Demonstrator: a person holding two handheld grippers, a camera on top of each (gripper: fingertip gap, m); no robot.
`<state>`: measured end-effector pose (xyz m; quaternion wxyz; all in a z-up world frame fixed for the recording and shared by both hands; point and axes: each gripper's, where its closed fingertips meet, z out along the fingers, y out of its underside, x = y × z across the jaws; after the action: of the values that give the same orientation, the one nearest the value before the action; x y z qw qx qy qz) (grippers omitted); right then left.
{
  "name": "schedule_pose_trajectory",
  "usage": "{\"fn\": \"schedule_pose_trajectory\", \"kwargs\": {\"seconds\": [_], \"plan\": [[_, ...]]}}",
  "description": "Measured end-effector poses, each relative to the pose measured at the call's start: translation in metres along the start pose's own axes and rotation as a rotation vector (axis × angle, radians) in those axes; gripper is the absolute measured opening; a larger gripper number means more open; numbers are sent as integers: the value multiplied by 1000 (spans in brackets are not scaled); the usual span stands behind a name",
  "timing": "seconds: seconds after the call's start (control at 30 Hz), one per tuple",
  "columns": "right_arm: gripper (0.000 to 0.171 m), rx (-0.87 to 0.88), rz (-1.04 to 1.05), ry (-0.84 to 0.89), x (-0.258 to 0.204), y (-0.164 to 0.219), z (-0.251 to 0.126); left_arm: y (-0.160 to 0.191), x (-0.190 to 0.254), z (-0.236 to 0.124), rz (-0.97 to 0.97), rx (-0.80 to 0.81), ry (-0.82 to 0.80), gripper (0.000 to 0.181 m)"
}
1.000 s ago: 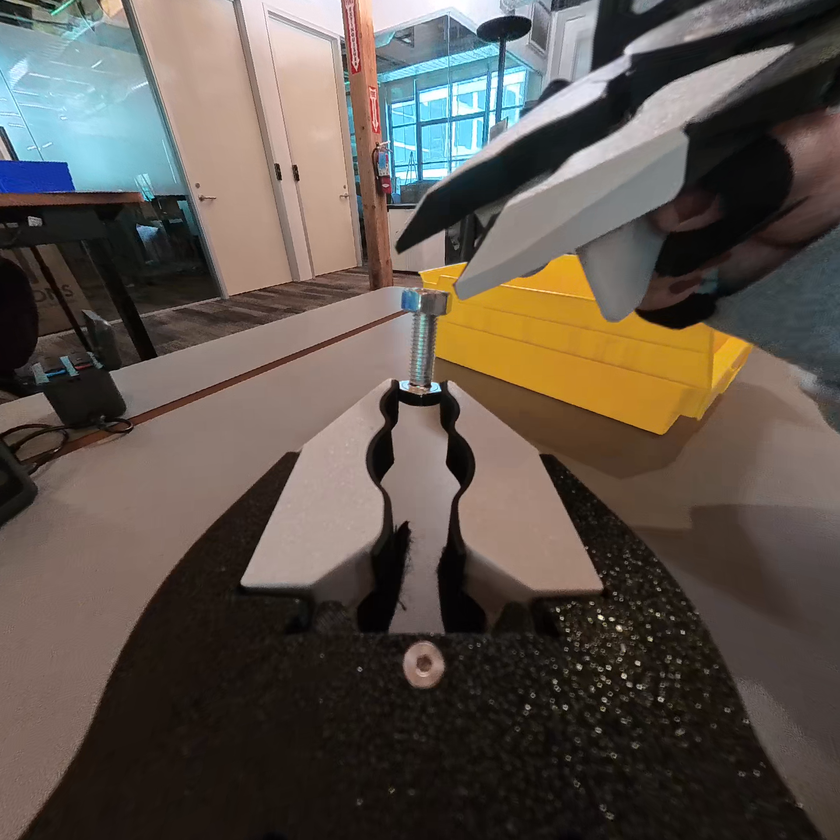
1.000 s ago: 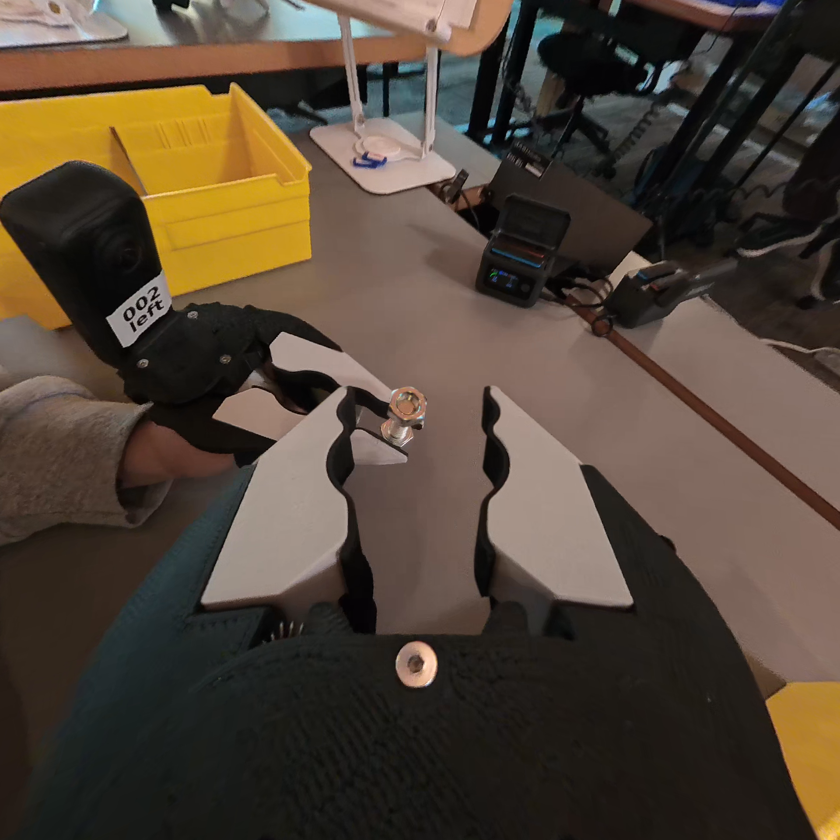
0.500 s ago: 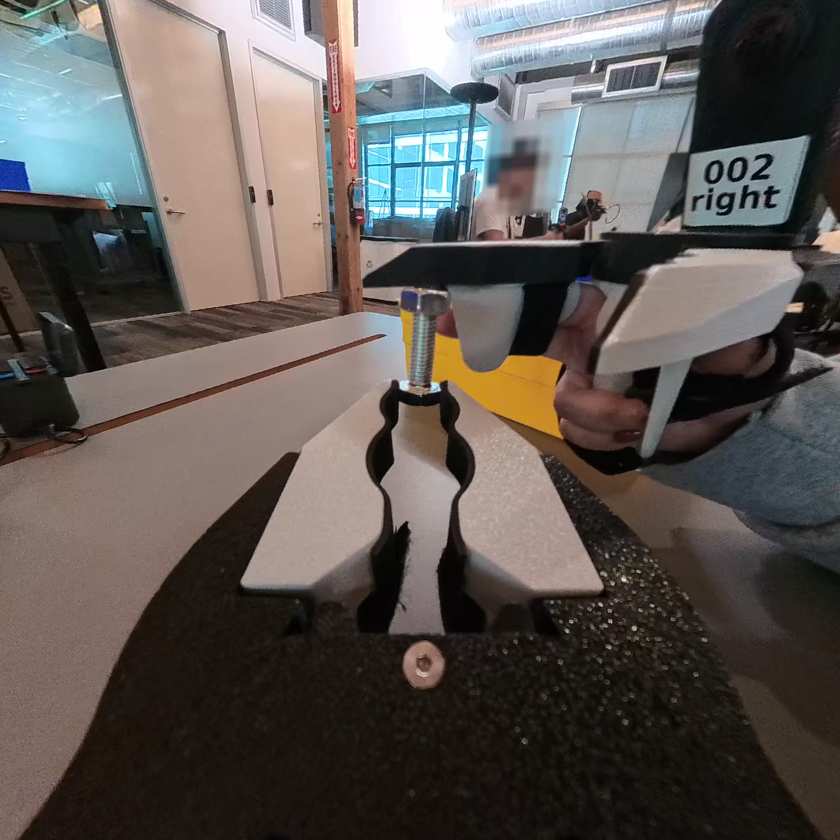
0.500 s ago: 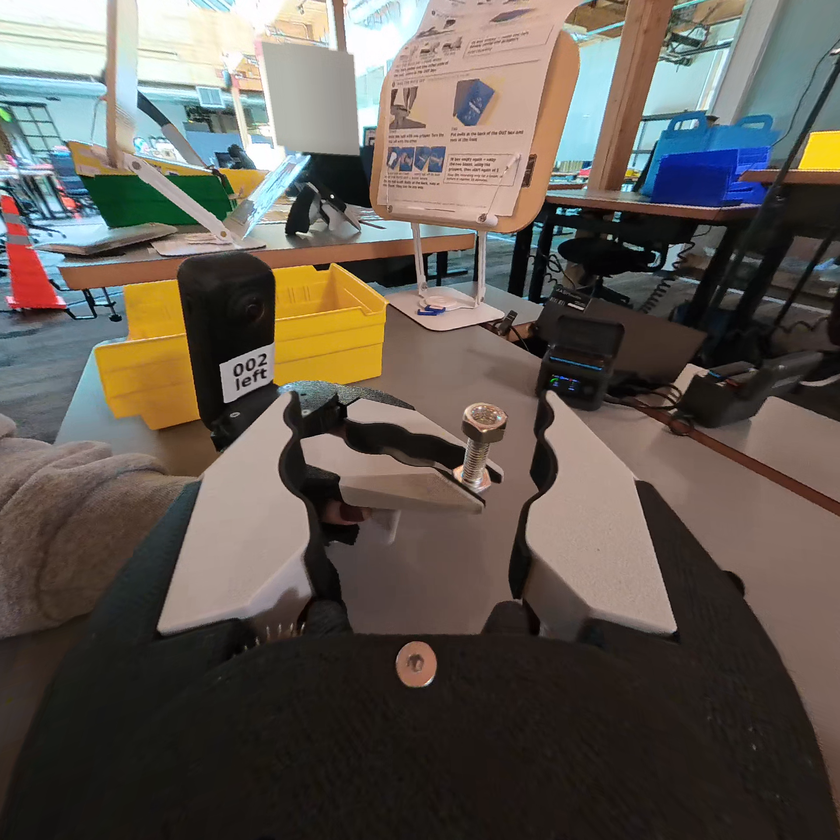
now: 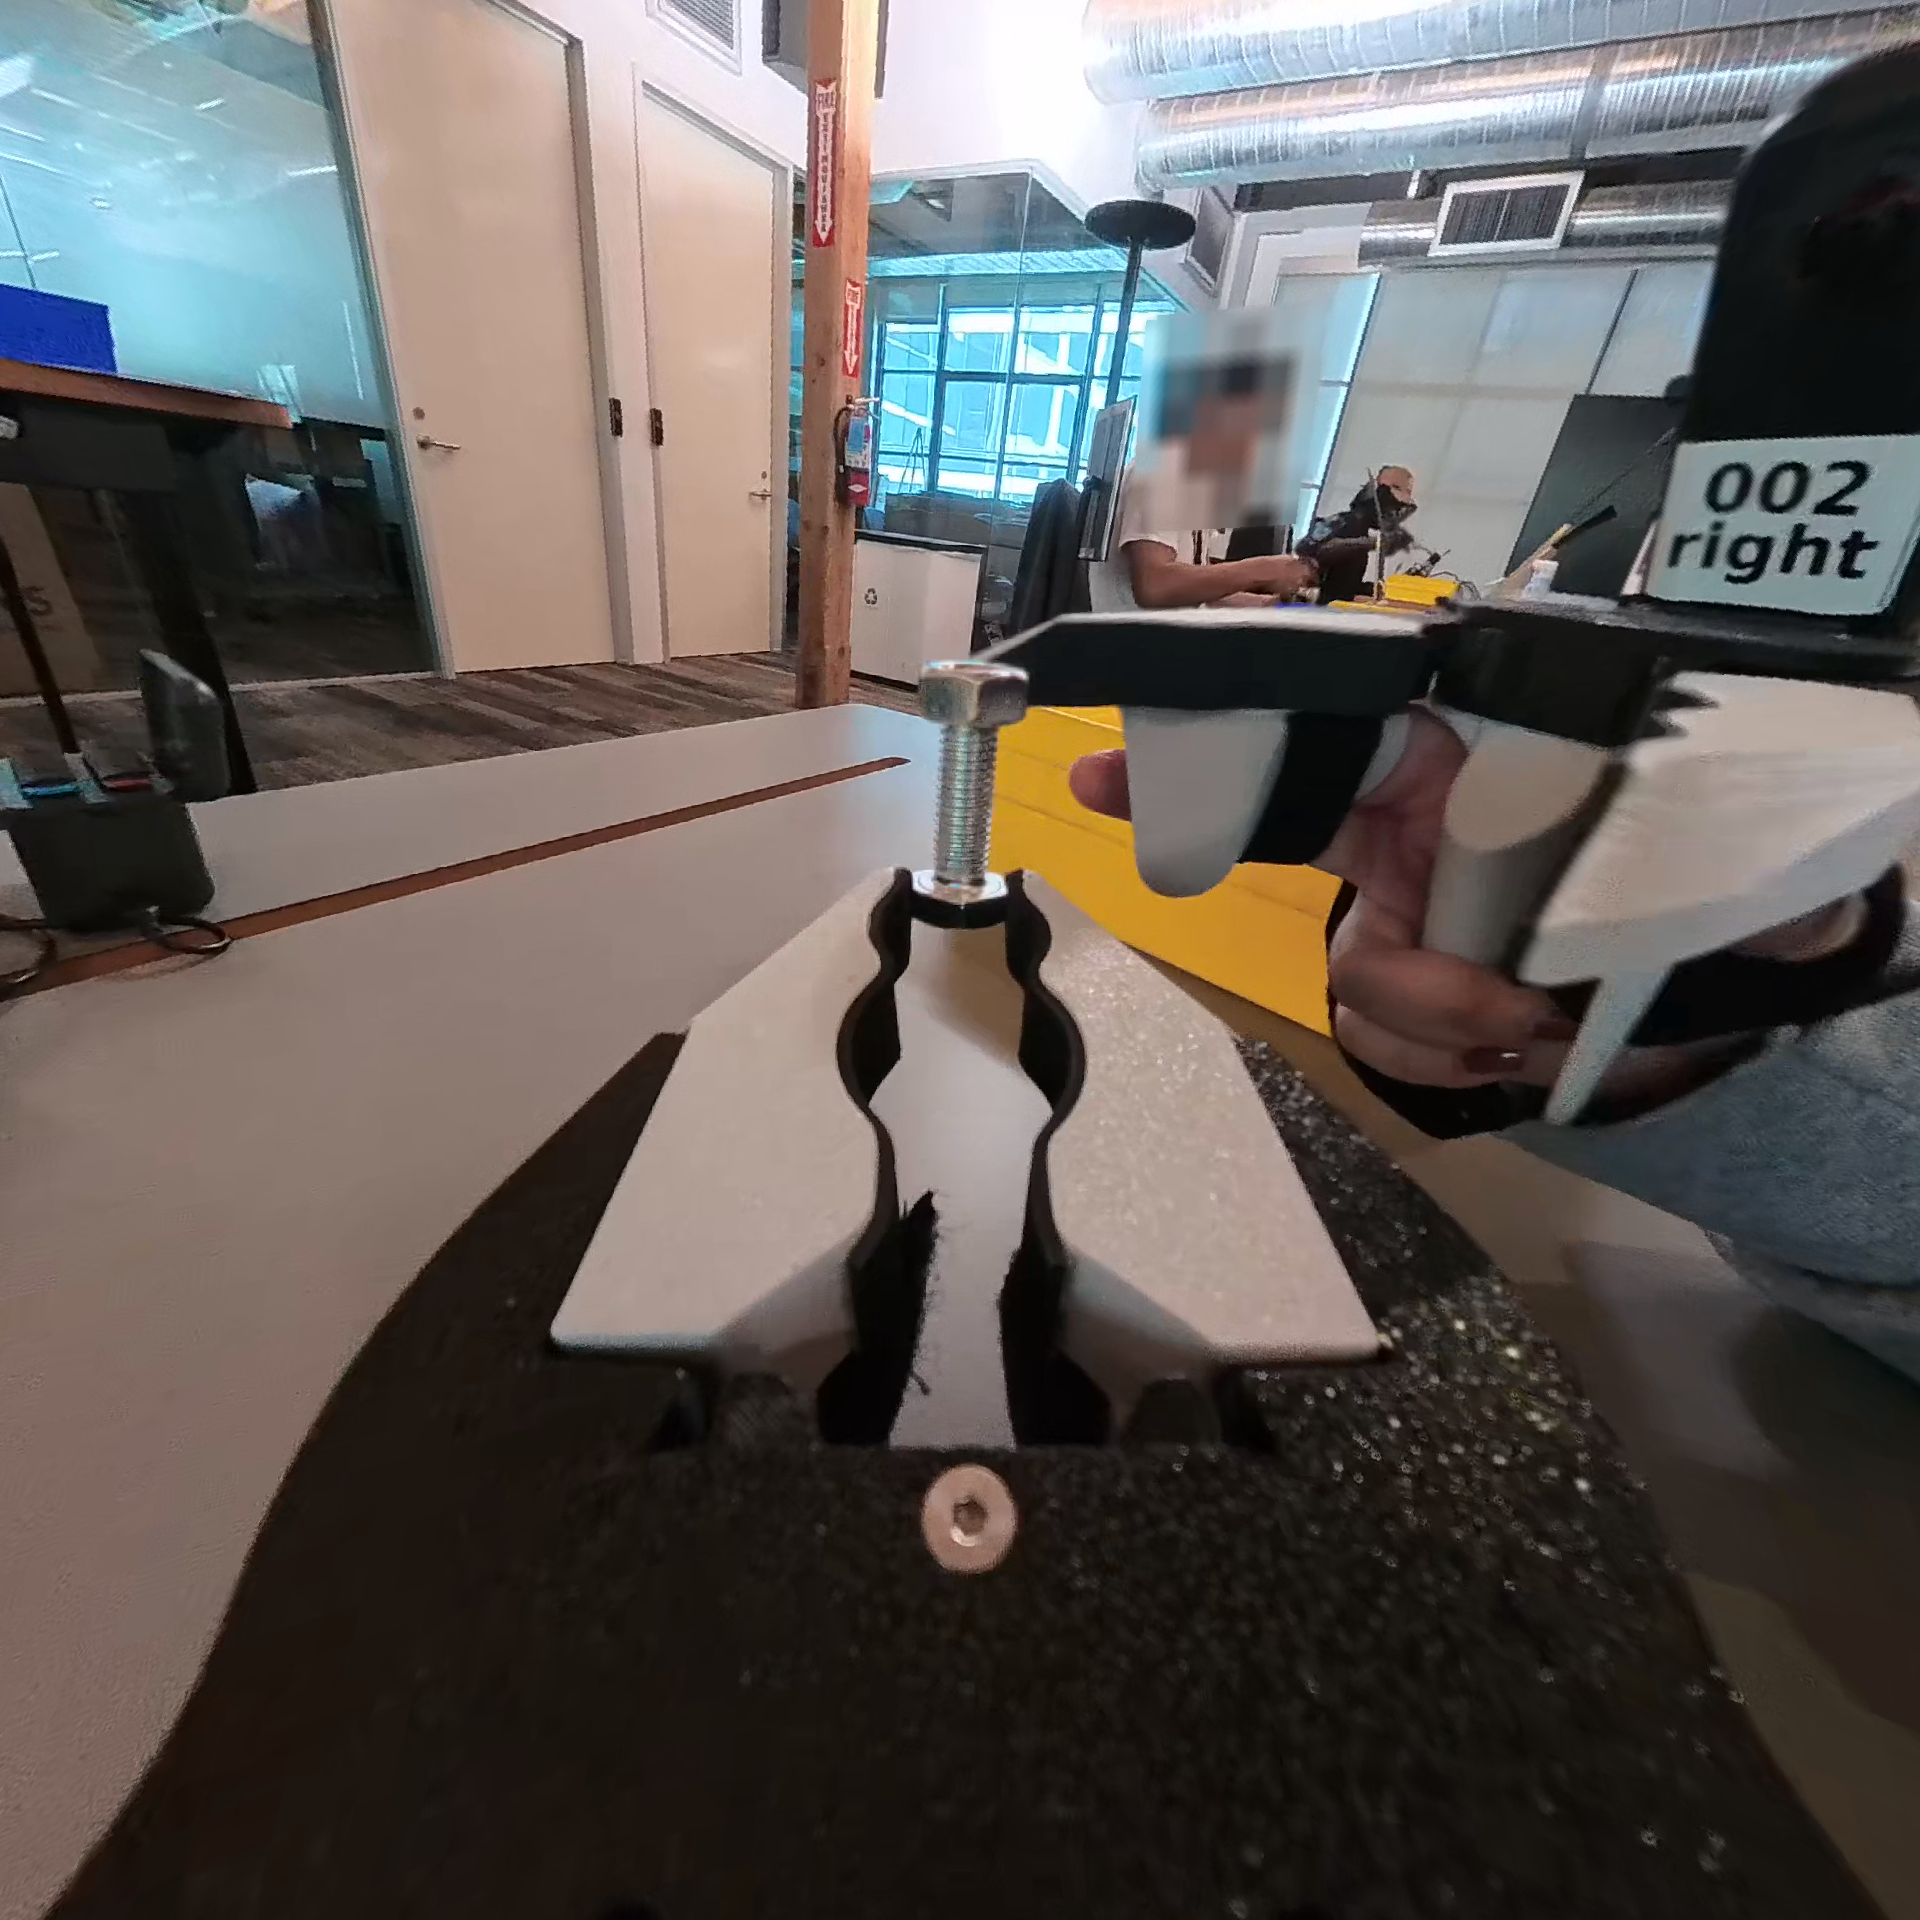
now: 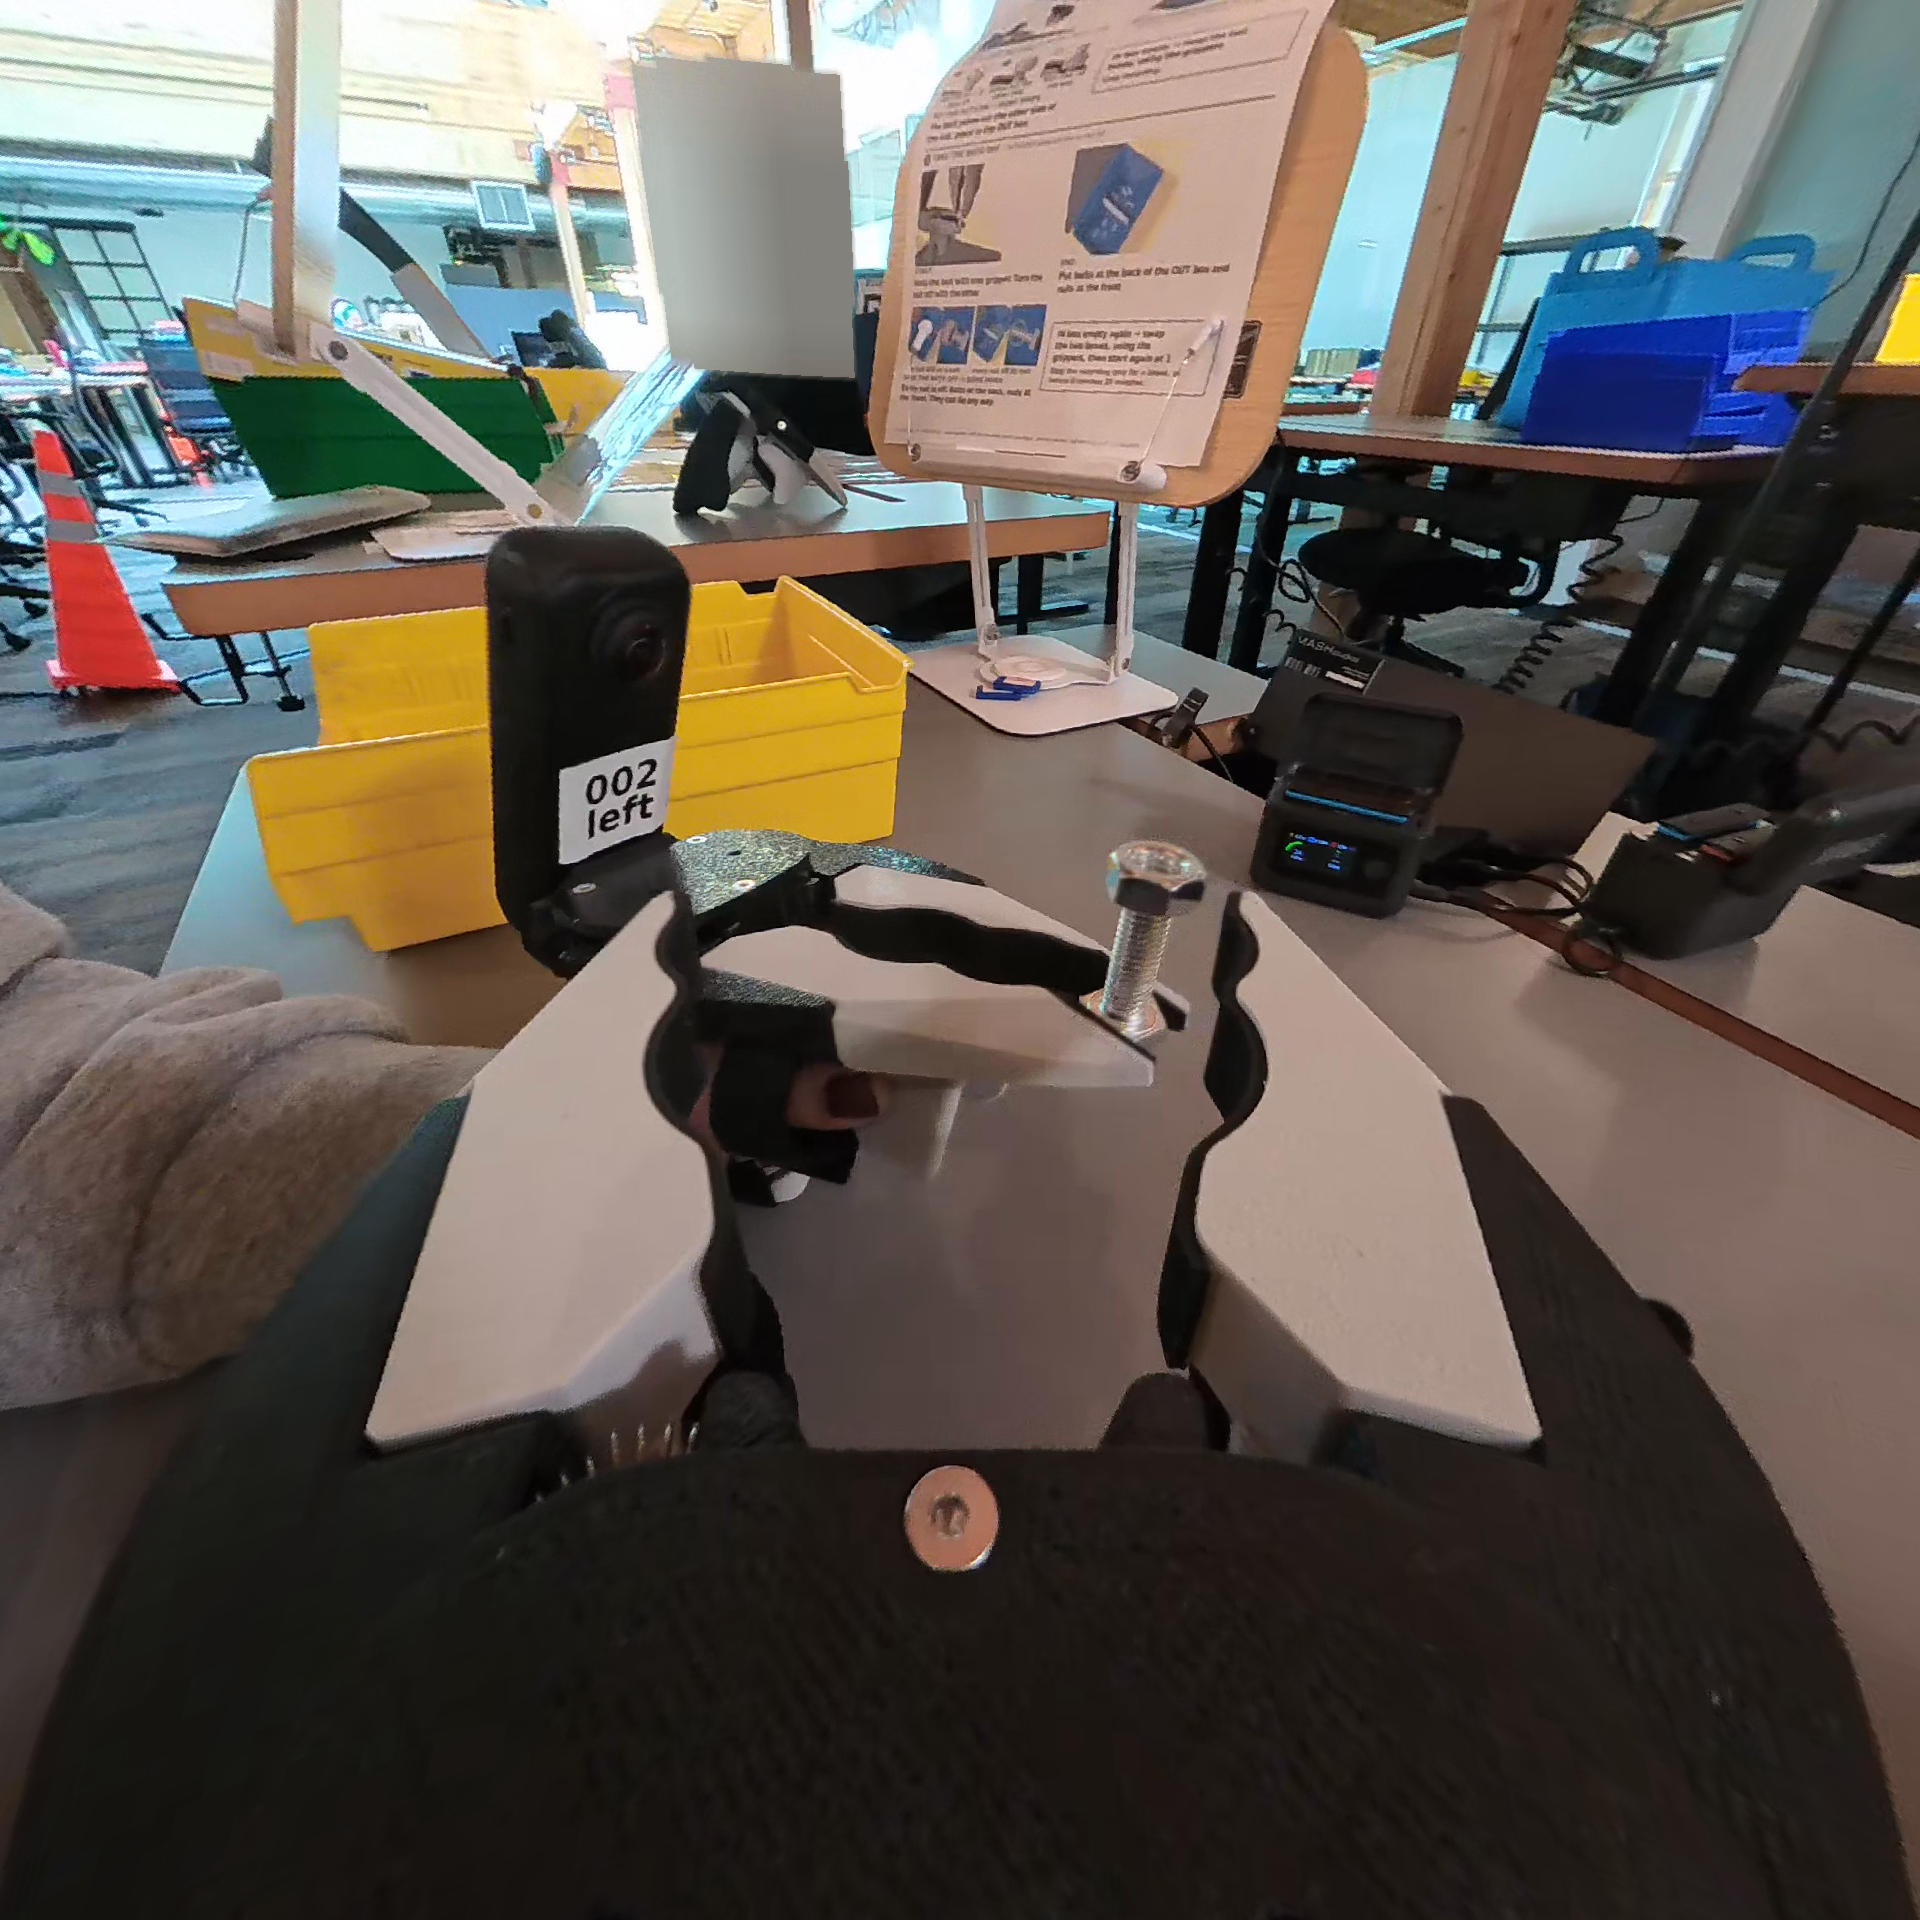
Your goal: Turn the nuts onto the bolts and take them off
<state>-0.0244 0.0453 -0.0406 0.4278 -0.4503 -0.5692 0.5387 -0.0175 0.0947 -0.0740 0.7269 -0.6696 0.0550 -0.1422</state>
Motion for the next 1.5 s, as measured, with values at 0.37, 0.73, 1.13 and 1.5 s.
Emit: {"fn": "schedule_pose_trajectory", "kwargs": {"seconds": [0.37,0.73,1.13,1.5], "plan": [[101,16,-5,-18,-3,-2,14,1,11,1,9,-11,62,16],[99,49,-6,-11,3,-7,13,1,22,1,-2,-18,134,16],[92,43,-25,-41,-7,-1,4,-2,-5,-6,-91,-3,37,15],[96,18,-23,-28,-1,1,20,9,31,2,1,-71,198,15]]}}
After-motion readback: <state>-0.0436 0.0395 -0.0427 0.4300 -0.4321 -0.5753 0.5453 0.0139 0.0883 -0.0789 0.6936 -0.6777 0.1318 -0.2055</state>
